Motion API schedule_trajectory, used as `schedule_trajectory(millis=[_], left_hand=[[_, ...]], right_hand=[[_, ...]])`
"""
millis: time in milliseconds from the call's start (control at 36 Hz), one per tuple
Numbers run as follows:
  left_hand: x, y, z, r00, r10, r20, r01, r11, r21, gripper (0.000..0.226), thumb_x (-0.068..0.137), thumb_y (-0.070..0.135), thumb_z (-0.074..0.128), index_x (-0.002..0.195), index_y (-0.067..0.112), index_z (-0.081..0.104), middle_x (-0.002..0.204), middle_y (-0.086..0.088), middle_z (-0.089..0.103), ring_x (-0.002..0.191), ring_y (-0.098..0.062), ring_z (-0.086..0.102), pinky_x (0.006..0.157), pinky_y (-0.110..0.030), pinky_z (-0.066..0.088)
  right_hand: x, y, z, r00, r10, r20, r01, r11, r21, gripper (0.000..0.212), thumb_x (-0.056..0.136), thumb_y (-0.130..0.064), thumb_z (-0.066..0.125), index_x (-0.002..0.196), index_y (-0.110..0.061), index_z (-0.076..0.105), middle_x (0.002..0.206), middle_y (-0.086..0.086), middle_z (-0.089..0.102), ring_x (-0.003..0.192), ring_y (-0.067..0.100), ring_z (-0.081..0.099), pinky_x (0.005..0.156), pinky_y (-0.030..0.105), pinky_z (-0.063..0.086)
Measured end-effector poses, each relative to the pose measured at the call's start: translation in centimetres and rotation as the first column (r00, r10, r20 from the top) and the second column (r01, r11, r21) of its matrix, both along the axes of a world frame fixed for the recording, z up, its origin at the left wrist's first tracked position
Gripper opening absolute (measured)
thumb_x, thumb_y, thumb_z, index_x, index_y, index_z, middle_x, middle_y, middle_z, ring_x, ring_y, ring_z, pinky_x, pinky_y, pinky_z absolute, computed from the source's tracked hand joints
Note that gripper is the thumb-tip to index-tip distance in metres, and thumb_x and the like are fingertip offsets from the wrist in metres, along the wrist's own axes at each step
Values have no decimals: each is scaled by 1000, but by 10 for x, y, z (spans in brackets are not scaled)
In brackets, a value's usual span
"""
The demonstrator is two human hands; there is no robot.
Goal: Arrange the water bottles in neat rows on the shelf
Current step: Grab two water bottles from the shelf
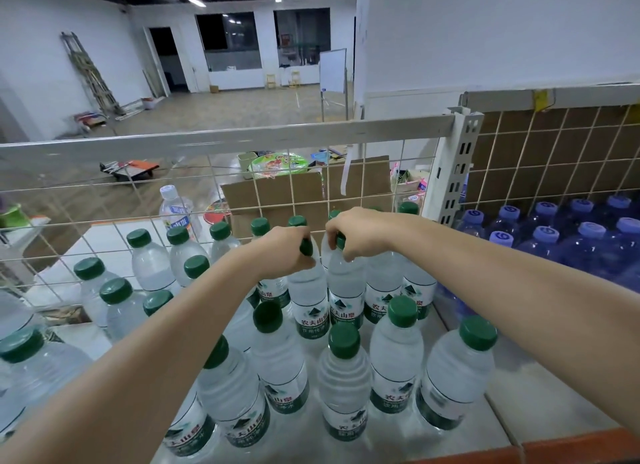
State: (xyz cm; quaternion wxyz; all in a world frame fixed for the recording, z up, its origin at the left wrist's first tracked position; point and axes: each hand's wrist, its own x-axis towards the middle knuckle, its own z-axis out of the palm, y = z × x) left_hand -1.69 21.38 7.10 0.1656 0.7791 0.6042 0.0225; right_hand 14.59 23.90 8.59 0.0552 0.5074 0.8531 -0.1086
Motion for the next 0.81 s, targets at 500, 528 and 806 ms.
schedule_trajectory(millis=[500,528,806], left_hand=[[-72,-33,41,998,57,-11,-54,981,187,22,89,34,63,102,17,65,100,-3,63,84,-20,58,75,-31,49],[-80,-36,42,997,72,-14,-68,980,186,20,89,35,63,99,17,65,99,-3,64,84,-20,60,76,-34,52],[-104,-62,27,997,-29,-71,30,999,14,31,80,54,67,94,26,63,87,11,59,78,-9,53,65,-25,41]], right_hand=[[-47,-48,30,956,66,-285,-57,998,40,27,86,-38,69,107,-20,66,100,-6,65,93,13,61,77,27,50],[-52,-53,32,951,68,-302,-72,997,-1,29,85,-42,69,104,-21,67,99,-7,66,92,11,62,78,27,52],[-87,-81,27,991,131,-18,-131,964,-230,45,74,-56,75,97,-18,68,88,-2,71,72,13,68,60,23,50]])
